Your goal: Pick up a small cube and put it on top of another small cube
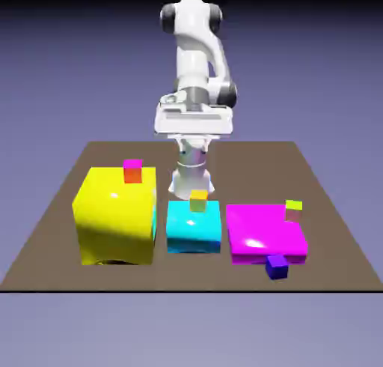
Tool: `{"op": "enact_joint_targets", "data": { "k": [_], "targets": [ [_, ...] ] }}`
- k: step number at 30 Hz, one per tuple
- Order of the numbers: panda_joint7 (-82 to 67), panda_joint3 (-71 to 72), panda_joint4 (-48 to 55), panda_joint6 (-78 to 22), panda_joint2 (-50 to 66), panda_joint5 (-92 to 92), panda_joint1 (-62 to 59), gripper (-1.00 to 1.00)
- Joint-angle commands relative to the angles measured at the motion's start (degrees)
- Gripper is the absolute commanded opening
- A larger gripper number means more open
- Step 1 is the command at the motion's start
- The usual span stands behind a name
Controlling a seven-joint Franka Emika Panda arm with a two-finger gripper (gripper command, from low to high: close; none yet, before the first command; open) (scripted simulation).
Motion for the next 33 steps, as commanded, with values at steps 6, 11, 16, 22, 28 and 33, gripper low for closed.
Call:
{"op": "enact_joint_targets", "data": {
  "k": [6,11,16,22,28,33],
  "targets": [
    [4.6,3.2,8.9,-8.5,12.5,-1.2,2.1,0.0],
    [8.5,6.0,16.4,-15.5,22.8,-2.1,3.9,0.0],
    [12.4,8.7,23.8,-22.5,33.2,-3.1,5.6,0.0],
    [17.0,11.9,32.8,-31.0,45.7,-4.3,7.7,0.0],
    [21.6,15.1,41.6,-39.3,58.0,-5.4,9.8,0.0],
    [22.9,13.1,41.1,-31.3,65.6,-7.6,11.5,0.0]
  ]
}}
